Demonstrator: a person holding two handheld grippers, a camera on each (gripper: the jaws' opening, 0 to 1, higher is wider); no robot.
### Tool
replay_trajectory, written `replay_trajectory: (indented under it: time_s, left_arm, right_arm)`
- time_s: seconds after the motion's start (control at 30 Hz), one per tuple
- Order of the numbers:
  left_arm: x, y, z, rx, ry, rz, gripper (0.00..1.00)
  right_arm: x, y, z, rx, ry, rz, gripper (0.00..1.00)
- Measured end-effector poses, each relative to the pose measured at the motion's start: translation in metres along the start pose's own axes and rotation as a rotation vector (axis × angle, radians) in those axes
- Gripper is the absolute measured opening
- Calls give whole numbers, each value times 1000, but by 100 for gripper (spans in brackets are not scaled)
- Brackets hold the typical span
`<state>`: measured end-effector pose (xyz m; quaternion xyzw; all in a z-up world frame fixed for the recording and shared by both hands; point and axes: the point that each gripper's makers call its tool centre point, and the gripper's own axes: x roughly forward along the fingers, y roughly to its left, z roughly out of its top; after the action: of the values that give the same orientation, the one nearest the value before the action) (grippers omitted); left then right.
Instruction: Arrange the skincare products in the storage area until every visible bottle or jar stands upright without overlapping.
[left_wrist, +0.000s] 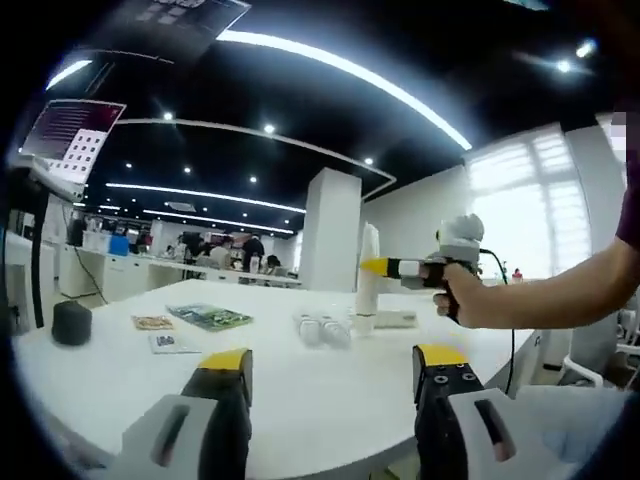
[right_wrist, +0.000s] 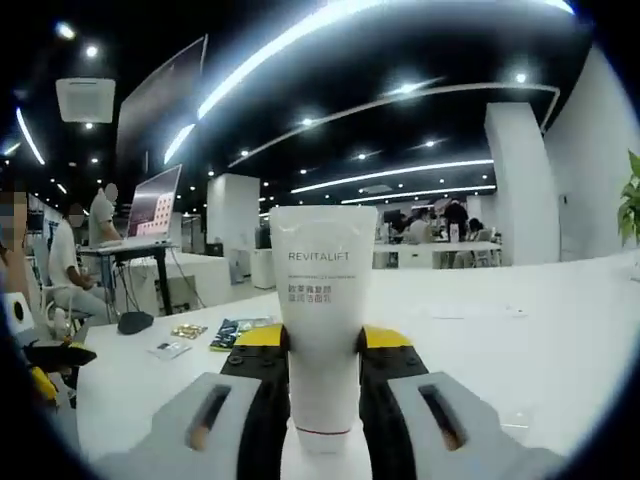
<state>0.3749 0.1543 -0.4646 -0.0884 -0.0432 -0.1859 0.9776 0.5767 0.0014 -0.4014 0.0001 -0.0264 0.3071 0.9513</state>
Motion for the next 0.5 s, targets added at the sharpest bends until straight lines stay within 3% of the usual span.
replay_trajectory:
  time_s: [0.07, 0.1, 0.13, 0.23, 0.33, 0.5]
  left_arm:
    - [-1, 7, -4, -12, -14, 22, 68]
    - [-1, 12, -9, 9, 4, 45, 68]
    - [-1, 14, -13, 23, 28, 56, 68]
    - [1, 8, -11, 25, 16, 32, 68]
    - [5, 0, -18, 80, 44, 4, 68]
    - [6, -4, -19, 92, 47, -16, 68]
  right_arm:
    - [2, 1, -4, -15, -12, -8, 24]
    - [3, 1, 0, -31, -55, -15, 24]
    - [2, 2, -2, -29, -52, -25, 24]
    - [3, -2, 0, -71, -85, -80, 24]
    - [3, -2, -1, -60, -118, -93, 25]
    - [-1, -1, 0, -74, -151, -109, 26]
